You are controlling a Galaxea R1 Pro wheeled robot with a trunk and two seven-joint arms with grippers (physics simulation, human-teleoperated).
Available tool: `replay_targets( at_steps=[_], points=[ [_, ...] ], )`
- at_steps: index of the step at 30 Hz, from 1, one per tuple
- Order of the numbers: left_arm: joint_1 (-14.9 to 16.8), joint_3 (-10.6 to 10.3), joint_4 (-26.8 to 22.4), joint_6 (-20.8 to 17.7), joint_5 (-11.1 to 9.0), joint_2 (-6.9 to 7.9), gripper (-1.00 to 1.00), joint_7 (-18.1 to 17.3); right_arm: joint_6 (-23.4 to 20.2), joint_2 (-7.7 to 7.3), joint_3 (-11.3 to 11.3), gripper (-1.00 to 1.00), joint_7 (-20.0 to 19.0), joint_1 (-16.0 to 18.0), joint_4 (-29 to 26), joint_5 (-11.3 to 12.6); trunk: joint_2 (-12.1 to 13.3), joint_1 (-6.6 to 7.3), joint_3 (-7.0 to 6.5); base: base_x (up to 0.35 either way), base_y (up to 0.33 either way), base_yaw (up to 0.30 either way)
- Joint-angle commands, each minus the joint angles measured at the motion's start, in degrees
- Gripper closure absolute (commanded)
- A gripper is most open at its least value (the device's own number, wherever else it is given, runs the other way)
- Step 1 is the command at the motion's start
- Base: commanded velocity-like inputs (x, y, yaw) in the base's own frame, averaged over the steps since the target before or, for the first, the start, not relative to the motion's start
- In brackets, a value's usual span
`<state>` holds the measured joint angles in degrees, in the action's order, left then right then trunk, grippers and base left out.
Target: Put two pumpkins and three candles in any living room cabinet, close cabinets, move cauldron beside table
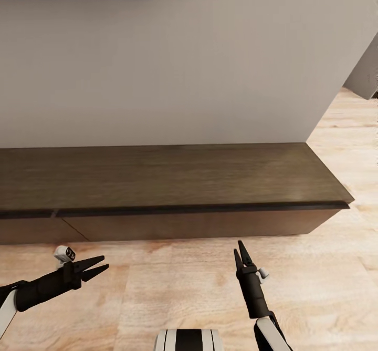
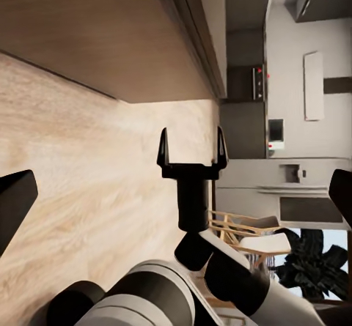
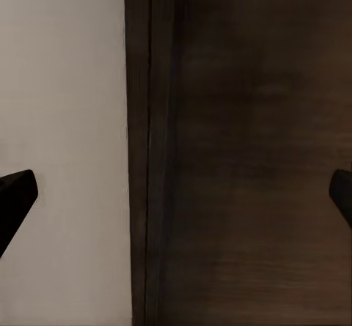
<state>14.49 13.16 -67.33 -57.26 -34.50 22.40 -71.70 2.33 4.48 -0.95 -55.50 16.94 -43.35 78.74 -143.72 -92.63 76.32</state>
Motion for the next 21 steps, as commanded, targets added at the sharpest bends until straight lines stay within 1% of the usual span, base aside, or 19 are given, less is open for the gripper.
replay_targets(
  at_steps=[1, 3, 16, 21],
  points=[
    [0.02, 0.01, 0.00, -0.40, -0.13, 0.01, -1.00, -0.07, 0.23, -0.01, -0.10, -1.00, -0.14, 0.02, 0.07, 0.24, 0.00, 0.03, -0.19, 0.000, 0.000, 0.000],
    [0.02, 0.05, 0.00, -0.40, -0.13, 0.01, -1.00, -0.09, 0.16, 0.00, -0.11, -1.00, -0.12, 0.03, 0.14, 0.26, 0.03, 0.08, -0.63, 0.000, 0.000, 0.000],
    [0.02, 0.13, 0.00, -0.37, -0.13, 0.01, -1.00, -0.10, -0.09, 0.07, -0.11, -1.00, -0.04, 0.03, 0.19, 0.44, 0.03, 0.08, -0.63, 0.034, 0.000, 0.000],
    [0.02, 0.04, 0.00, -0.40, -0.13, 0.01, -1.00, -0.05, 0.00, 0.09, -0.11, -1.00, -0.04, 0.03, 0.20, 0.43, 0.03, 0.08, -0.63, 0.193, 0.000, 0.000]
  ],
)
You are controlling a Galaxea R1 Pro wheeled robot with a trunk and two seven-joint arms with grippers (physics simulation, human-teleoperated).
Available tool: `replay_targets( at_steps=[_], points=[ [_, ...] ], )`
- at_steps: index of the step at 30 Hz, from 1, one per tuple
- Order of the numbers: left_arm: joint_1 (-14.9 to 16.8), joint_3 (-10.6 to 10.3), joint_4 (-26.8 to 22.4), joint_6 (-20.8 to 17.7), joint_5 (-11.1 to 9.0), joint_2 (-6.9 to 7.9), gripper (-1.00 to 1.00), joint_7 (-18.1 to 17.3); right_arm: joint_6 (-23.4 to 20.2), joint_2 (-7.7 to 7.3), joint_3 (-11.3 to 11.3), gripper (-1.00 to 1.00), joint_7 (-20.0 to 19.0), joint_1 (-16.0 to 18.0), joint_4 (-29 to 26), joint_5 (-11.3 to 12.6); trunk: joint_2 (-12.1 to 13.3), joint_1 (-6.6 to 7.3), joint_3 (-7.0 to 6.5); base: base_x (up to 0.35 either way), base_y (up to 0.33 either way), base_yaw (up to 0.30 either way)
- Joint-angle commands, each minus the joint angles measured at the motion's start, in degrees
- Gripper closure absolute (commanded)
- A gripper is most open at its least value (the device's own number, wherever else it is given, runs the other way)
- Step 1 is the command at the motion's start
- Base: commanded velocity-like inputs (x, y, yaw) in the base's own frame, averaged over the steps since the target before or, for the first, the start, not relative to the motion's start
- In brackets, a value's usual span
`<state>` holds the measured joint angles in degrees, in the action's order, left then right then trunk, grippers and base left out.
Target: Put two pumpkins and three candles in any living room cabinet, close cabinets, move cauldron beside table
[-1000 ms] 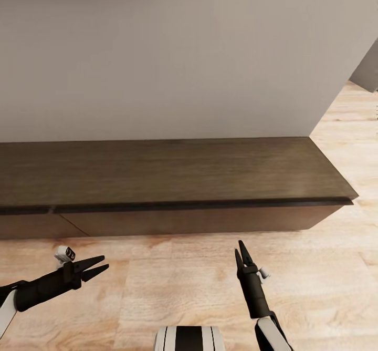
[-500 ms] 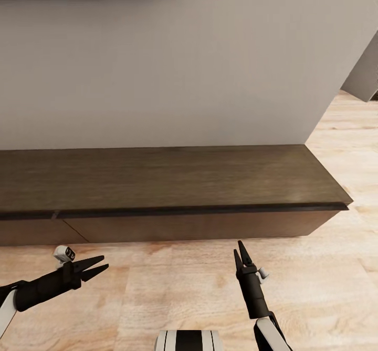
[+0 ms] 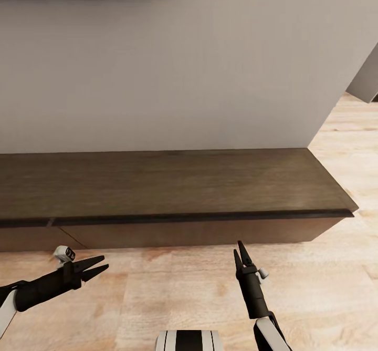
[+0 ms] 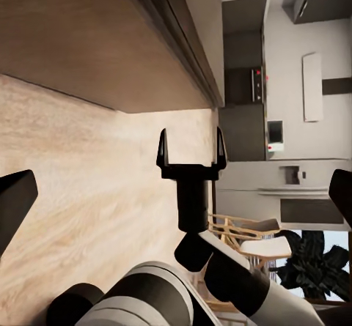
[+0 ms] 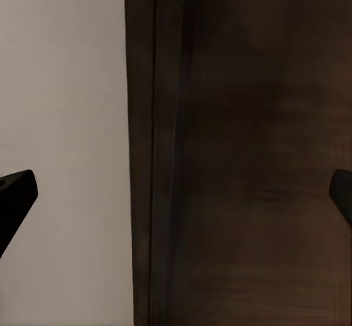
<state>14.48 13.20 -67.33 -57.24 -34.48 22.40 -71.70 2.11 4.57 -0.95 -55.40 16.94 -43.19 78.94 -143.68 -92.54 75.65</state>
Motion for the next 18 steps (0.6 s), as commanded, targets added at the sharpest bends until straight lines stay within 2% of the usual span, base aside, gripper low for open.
replay_targets(
  at_steps=[1, 8, 18],
  points=[
    [0.02, -0.01, 0.00, -0.41, -0.15, 0.01, -1.00, -0.08, 0.20, -0.01, -0.10, -1.00, -0.15, 0.03, 0.03, 0.23, -0.01, -0.01, 0.04, 0.117, 0.000, 0.000],
    [0.02, -0.01, 0.00, -0.40, -0.15, 0.01, -1.00, -0.05, 0.15, 0.00, -0.10, -1.00, -0.20, 0.03, 0.05, 0.21, -0.01, -0.01, 0.04, 0.199, 0.000, 0.000],
    [0.02, -0.01, -0.01, -0.39, -0.15, -0.01, -1.00, -0.10, 0.12, 0.00, -0.10, -1.00, -0.22, 0.03, 0.04, 0.23, -0.01, -0.01, 0.04, 0.087, 0.000, 0.000]
  ],
)
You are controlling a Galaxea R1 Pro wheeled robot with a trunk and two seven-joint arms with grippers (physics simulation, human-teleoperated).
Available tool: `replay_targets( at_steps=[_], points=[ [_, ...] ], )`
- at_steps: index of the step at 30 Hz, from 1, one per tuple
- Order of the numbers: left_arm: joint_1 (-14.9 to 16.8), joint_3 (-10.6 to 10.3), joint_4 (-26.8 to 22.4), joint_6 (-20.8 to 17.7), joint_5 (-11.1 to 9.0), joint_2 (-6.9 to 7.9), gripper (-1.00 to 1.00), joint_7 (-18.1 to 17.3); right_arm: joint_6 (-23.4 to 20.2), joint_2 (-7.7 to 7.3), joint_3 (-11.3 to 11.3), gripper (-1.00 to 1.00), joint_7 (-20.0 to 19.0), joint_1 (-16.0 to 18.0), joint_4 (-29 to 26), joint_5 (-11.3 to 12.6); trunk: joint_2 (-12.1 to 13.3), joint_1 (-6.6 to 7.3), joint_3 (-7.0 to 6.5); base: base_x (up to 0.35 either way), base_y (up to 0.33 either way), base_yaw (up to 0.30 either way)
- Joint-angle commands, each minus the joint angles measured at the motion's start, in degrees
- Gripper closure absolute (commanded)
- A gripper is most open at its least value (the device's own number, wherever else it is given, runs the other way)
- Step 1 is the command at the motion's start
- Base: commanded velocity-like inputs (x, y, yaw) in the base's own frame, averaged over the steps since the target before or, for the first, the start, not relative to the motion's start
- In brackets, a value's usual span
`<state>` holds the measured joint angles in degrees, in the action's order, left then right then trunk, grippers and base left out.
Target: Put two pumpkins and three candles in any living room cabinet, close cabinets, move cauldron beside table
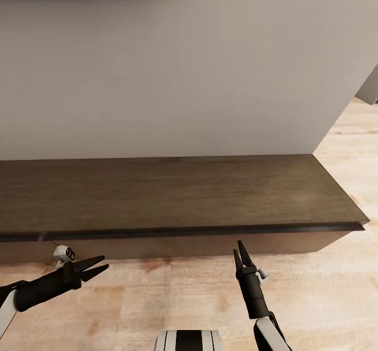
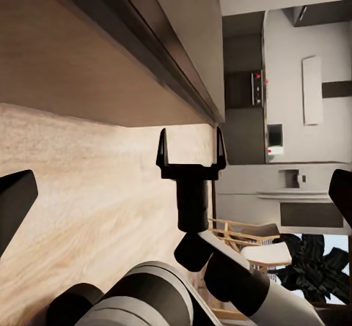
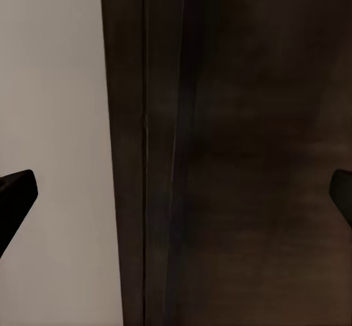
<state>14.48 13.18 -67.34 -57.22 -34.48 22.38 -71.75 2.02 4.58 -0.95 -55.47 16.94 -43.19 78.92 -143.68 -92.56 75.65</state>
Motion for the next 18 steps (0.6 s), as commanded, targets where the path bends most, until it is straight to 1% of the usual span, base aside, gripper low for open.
replay_targets(
  at_steps=[1, 6, 12, 18],
  points=[
    [0.02, 0.00, 0.01, -0.42, -0.15, -0.01, -1.00, -0.06, 0.20, -0.01, -0.11, -1.00, -0.12, 0.03, 0.03, 0.25, -0.01, 0.01, 0.04, 0.016, 0.000, 0.000],
    [0.02, 0.00, -0.02, -0.42, -0.15, -0.07, -1.00, -0.06, 0.18, -0.01, -0.11, -1.00, -0.12, 0.03, 0.07, 0.26, -0.01, 0.01, 0.04, 0.016, 0.000, 0.000],
    [0.02, 0.03, -0.04, -0.44, -0.15, -0.09, -1.00, -0.09, 0.17, -0.01, -0.11, -1.00, -0.08, 0.02, 0.12, 0.26, -0.01, 0.01, 0.04, 0.135, 0.000, 0.000],
    [-0.02, -0.04, -0.15, -0.44, -0.20, -0.16, -1.00, -0.12, 0.13, -0.01, -0.11, -1.00, -0.02, 0.03, 0.12, 0.26, -0.01, 0.01, 0.04, 0.027, 0.000, 0.000]
  ],
)
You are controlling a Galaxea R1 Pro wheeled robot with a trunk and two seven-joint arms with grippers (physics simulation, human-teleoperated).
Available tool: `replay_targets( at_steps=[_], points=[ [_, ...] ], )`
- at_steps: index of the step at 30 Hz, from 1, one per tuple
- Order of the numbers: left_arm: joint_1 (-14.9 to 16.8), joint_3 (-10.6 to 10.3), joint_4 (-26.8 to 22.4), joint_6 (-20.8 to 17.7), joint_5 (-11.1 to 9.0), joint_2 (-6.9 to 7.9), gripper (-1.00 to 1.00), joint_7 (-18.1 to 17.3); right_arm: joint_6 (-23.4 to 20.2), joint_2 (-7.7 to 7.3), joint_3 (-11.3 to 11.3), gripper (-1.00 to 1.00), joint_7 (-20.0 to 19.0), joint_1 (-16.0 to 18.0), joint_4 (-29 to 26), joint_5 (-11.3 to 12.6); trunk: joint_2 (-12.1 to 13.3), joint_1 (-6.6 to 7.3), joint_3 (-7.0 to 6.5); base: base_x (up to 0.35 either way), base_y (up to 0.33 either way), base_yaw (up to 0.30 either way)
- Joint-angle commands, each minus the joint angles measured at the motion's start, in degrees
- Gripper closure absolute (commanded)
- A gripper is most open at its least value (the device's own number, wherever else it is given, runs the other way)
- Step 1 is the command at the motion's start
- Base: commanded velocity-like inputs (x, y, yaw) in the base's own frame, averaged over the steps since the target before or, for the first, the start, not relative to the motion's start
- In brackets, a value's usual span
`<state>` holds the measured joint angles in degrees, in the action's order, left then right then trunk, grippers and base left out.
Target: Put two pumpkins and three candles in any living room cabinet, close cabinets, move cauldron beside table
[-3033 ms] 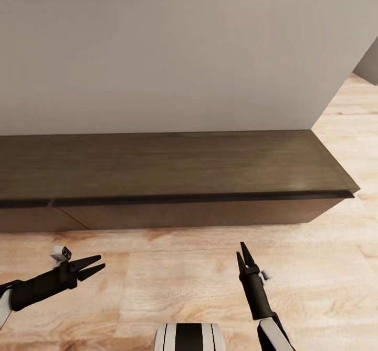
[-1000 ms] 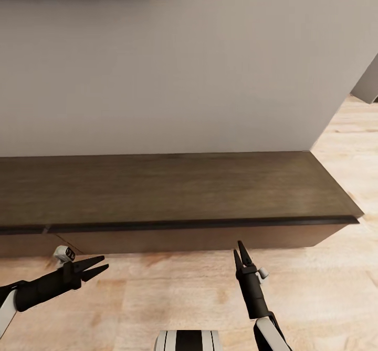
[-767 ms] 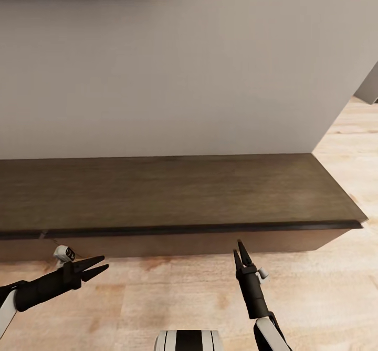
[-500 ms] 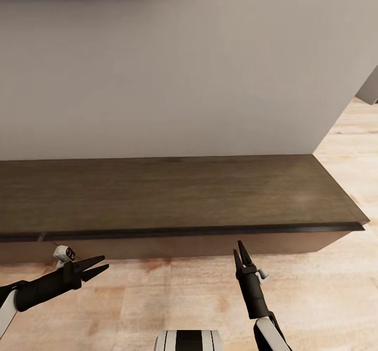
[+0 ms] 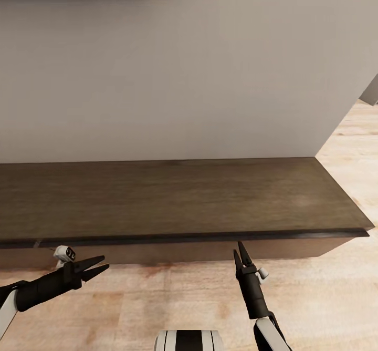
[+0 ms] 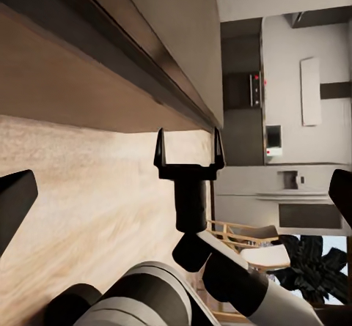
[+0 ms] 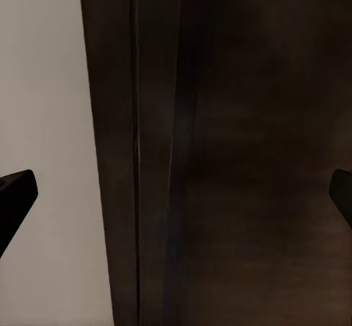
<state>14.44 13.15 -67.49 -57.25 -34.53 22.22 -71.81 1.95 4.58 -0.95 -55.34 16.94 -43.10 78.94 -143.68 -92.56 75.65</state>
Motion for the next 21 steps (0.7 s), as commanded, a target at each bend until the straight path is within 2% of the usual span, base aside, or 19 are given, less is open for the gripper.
replay_targets(
  at_steps=[1, 4, 7, 21],
  points=[
    [-0.08, -0.07, -0.05, -0.38, -0.15, -0.17, -1.00, -0.07, 0.18, -0.01, -0.10, -1.00, -0.16, 0.03, 0.03, 0.25, -0.01, 0.01, 0.04, 0.004, 0.000, 0.000],
    [-0.45, -0.21, -0.08, -0.03, -0.09, -1.58, -1.00, -0.05, 0.23, -0.01, -0.10, -1.00, -0.18, 0.03, 0.03, 0.25, -0.01, 0.01, 0.04, 0.002, 0.000, 0.000],
    [-0.66, -0.29, -0.16, 1.12, -0.10, -2.28, -1.00, -0.07, 0.21, -0.01, -0.10, -1.00, -0.20, 0.03, 0.03, 0.25, -0.01, 0.01, 0.04, 0.065, 0.000, 0.000],
    [-0.73, -0.32, -0.18, 1.70, -0.10, -2.53, -1.00, -0.08, 0.16, -0.01, -0.10, -1.00, -0.15, 0.03, 0.03, 0.25, -0.01, 0.01, 0.04, 0.070, 0.000, 0.000]
  ],
)
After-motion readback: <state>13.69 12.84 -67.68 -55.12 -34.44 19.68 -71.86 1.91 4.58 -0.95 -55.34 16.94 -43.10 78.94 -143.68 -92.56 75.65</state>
